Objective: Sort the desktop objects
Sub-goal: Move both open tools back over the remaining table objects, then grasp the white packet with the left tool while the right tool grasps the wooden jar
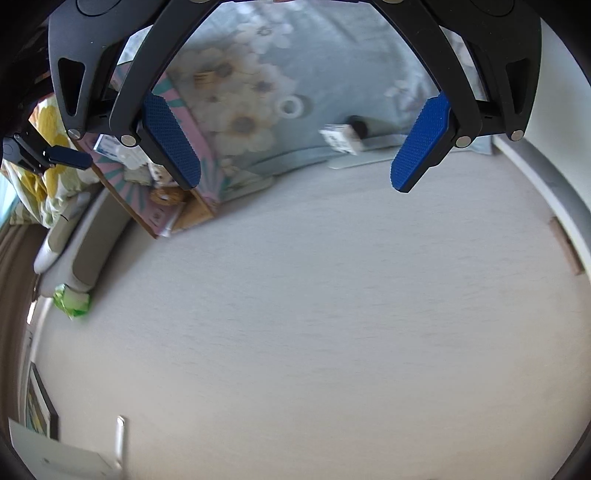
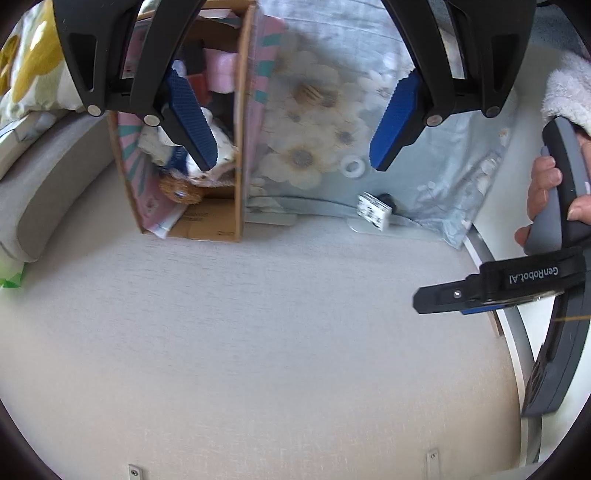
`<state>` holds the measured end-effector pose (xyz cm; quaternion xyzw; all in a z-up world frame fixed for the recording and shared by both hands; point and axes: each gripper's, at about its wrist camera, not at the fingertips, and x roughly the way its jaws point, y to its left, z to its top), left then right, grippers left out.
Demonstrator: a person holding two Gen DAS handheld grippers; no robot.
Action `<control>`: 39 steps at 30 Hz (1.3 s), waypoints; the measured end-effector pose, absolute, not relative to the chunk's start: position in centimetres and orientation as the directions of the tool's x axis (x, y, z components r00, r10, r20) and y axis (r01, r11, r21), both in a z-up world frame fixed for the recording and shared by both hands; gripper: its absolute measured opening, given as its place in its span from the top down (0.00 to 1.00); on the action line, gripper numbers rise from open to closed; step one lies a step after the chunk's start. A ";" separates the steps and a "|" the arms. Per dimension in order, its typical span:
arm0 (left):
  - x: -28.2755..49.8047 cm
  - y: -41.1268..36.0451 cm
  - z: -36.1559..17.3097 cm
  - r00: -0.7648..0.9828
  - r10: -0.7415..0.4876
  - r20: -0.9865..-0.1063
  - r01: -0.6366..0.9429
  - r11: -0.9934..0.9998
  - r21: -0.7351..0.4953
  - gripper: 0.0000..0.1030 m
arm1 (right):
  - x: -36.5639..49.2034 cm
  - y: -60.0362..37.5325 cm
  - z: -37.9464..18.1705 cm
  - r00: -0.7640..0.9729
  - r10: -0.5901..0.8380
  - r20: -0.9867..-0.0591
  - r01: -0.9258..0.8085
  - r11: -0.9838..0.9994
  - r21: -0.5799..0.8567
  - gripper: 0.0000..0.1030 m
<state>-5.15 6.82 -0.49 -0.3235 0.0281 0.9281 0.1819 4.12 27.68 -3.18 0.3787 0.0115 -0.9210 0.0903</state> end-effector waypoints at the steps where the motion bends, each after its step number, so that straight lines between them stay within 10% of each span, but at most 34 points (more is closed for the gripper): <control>1: -5.3 5.9 -0.6 -0.728 0.311 -0.611 -0.345 -0.936 -0.065 0.00 | 4.0 27.3 -3.3 -0.693 -0.166 -0.701 0.172 -0.983 0.063 0.20; 33: -15.6 4.0 -22.0 -0.649 0.368 -0.666 -0.548 -0.833 0.073 0.01 | 3.0 22.3 -21.8 -0.627 0.104 -0.772 -0.288 -0.952 0.105 0.21; 39: -16.3 4.7 -23.9 -0.623 0.375 -0.686 -0.597 -0.795 0.108 0.25 | 2.5 22.6 -22.7 -0.605 0.167 -0.778 -0.331 -0.942 0.056 0.21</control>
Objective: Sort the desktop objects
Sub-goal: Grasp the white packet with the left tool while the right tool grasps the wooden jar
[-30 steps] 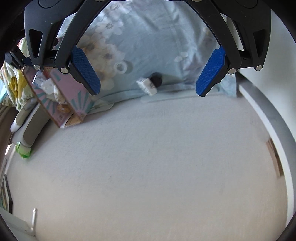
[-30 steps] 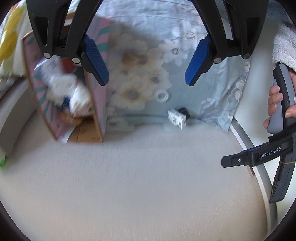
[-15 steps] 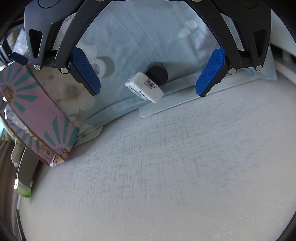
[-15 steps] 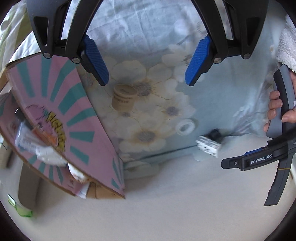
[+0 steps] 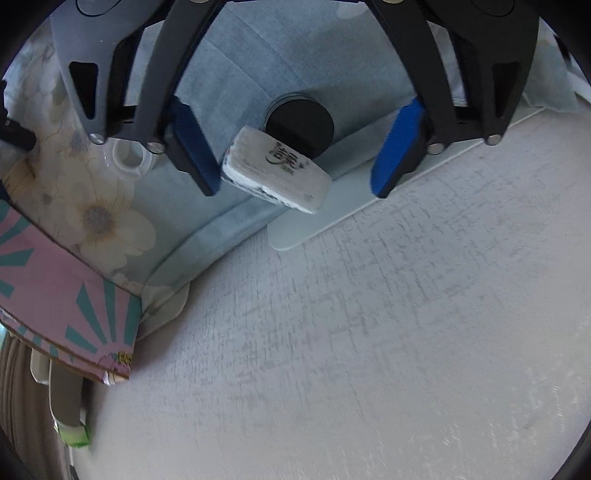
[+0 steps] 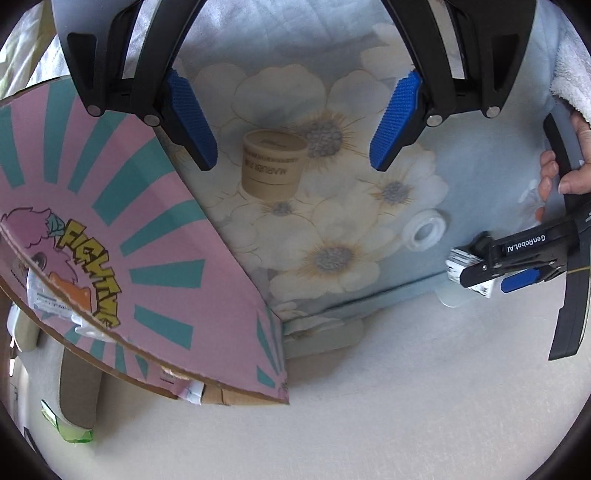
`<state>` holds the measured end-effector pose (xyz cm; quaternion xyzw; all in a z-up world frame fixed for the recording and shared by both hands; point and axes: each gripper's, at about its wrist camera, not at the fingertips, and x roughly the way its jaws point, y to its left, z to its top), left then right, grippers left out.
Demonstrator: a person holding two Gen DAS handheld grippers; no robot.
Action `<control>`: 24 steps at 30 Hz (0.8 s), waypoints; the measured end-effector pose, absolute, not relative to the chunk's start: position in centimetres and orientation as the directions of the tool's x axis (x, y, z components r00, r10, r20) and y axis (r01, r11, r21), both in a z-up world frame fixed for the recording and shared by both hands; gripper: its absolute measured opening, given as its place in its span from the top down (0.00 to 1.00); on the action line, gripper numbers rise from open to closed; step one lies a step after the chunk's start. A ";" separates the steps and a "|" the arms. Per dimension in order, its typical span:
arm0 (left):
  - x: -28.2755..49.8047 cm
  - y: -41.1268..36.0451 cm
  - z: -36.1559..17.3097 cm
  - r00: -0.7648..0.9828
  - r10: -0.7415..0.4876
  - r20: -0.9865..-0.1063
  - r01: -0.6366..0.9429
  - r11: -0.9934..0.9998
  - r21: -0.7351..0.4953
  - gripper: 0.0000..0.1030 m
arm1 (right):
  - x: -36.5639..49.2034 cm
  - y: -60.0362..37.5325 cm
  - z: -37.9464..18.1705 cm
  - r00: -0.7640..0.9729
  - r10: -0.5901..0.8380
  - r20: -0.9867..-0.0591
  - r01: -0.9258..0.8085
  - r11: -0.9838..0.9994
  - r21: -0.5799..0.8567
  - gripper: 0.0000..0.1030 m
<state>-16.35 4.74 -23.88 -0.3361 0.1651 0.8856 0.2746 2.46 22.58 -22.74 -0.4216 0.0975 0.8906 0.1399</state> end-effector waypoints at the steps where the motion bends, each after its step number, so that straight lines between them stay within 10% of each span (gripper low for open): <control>1: -16.4 4.7 -23.9 -0.618 0.384 -0.686 -0.602 -0.792 0.099 0.26 | 2.4 22.7 -22.8 -0.602 0.170 -0.780 -0.336 -0.940 0.055 0.22; 11: -17.1 4.8 -23.3 -0.590 0.440 -0.677 -0.618 -0.785 0.029 0.52 | 1.4 23.0 -23.2 -0.576 0.198 -0.793 -0.344 -0.939 0.015 0.68; 24: -16.9 4.8 -21.4 -0.602 0.475 -0.642 -0.619 -0.785 -0.001 0.56 | 0.7 23.0 -22.4 -0.608 0.193 -0.770 -0.319 -0.948 0.015 0.70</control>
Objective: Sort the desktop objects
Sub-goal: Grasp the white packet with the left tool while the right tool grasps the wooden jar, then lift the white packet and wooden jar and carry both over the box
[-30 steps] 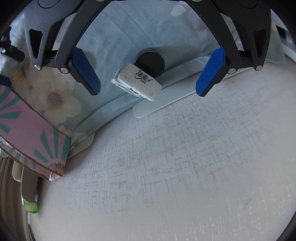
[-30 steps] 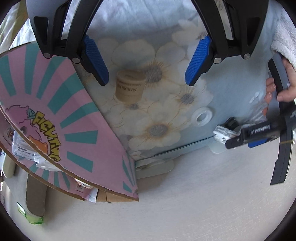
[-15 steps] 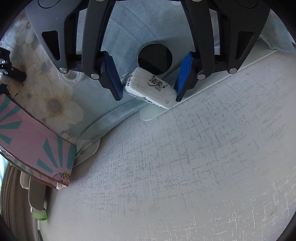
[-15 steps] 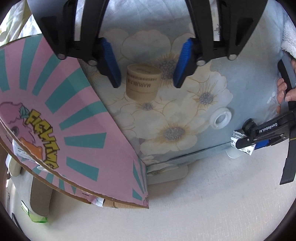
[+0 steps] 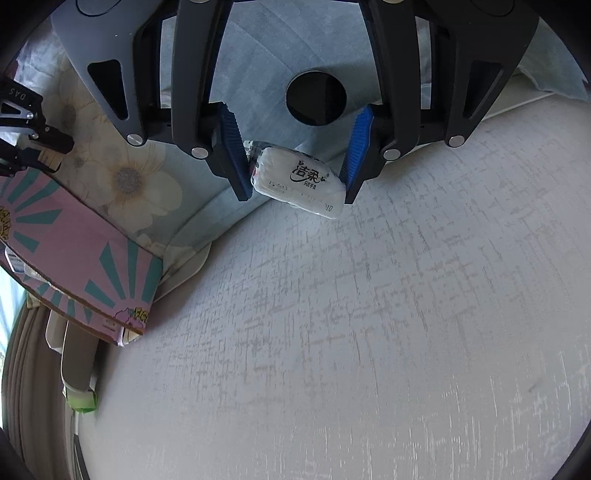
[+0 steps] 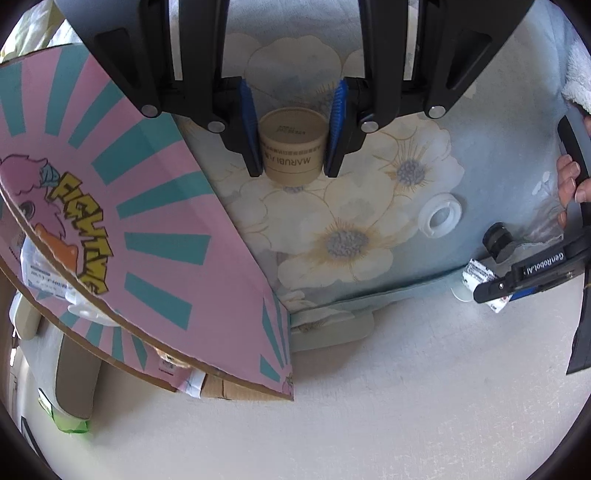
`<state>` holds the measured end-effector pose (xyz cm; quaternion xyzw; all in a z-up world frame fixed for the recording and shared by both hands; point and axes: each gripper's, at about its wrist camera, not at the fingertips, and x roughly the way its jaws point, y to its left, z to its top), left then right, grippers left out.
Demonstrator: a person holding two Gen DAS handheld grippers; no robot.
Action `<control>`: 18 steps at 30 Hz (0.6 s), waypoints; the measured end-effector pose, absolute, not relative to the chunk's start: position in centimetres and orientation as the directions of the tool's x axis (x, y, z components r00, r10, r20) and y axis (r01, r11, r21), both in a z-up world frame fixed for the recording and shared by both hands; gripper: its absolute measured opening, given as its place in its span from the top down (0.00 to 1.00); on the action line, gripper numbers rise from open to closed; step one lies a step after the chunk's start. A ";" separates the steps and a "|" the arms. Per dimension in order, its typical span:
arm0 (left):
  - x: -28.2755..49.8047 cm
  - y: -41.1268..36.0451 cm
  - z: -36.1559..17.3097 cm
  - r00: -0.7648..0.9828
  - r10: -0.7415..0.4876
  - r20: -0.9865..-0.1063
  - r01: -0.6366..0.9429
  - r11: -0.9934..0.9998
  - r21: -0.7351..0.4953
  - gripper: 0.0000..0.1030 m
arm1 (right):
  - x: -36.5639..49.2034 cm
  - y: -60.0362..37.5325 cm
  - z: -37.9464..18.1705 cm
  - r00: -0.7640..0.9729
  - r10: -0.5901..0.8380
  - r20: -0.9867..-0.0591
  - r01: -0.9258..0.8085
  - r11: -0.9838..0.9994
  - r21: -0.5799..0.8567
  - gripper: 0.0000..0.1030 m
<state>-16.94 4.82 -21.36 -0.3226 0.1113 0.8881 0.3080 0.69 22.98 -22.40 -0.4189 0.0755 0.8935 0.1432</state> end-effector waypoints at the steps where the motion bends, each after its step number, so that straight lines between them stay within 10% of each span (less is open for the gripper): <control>1: -16.9 4.8 -21.2 -0.604 0.476 -0.639 -0.620 -0.785 0.000 0.56 | 0.6 22.9 -22.4 -0.608 0.192 -0.770 -0.316 -0.949 0.012 0.70; 18: -14.8 3.9 -15.4 -0.620 0.402 -0.674 -0.528 -0.849 -0.021 0.56 | -0.3 22.9 -17.9 -0.628 0.107 -0.771 -0.225 -0.973 0.048 0.70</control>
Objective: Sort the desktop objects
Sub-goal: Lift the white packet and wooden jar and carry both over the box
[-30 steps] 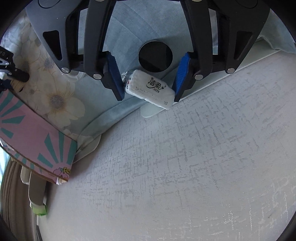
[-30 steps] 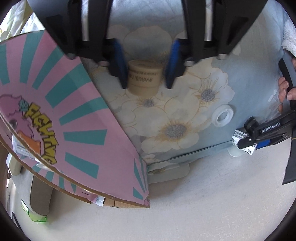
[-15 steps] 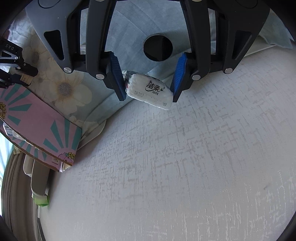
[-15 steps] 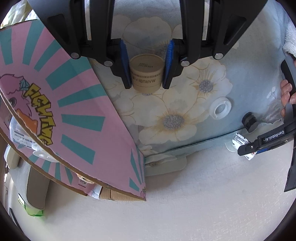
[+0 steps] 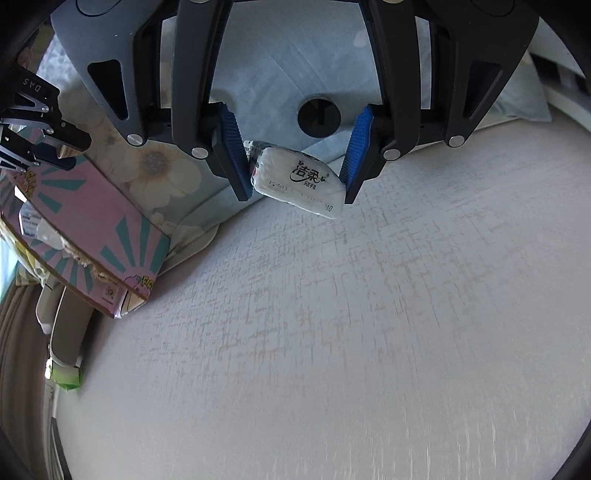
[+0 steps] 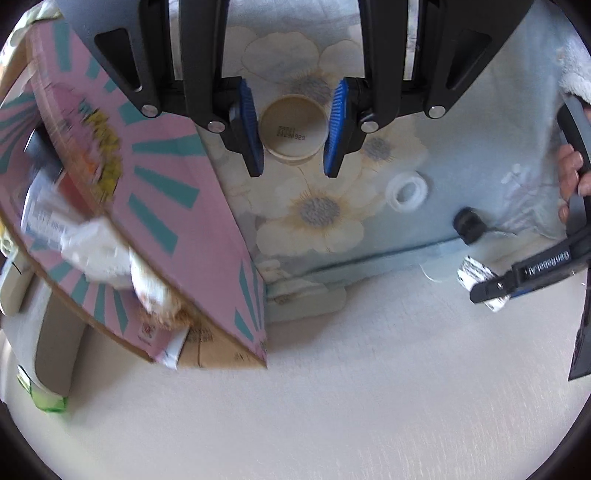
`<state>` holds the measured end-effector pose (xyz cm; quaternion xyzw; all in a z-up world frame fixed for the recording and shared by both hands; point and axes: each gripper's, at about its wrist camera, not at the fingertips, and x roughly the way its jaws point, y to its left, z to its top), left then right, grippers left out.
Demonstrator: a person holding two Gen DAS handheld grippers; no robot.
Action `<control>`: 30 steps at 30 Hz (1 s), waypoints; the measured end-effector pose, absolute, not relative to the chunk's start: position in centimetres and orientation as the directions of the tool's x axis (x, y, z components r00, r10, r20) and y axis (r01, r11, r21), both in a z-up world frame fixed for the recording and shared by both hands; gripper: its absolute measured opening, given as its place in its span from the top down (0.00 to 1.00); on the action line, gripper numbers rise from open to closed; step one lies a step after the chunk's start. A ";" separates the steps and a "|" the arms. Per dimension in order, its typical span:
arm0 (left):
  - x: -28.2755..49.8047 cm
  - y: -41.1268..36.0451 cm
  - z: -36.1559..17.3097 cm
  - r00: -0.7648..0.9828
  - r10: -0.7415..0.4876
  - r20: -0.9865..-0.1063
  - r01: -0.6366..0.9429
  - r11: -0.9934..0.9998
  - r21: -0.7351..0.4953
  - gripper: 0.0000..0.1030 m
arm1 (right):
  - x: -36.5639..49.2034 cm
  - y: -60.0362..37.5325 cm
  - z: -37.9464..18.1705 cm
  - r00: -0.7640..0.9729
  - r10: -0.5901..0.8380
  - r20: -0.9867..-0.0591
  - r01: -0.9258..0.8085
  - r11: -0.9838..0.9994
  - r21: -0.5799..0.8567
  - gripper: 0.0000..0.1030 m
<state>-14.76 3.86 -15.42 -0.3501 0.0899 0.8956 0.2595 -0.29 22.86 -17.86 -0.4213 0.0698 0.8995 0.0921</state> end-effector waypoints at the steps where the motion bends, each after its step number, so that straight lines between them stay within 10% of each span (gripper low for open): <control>1: -14.4 4.0 -14.6 -0.619 0.395 -0.679 -0.522 -0.853 -0.021 0.56 | -0.4 22.9 -17.3 -0.630 0.099 -0.770 -0.212 -0.976 0.048 0.70; 30: -10.1 18.8 -4.5 -0.607 0.421 -0.674 -0.488 -0.867 -0.103 0.56 | -1.2 33.6 -7.0 -0.590 -0.072 -0.804 0.036 -0.997 0.063 0.70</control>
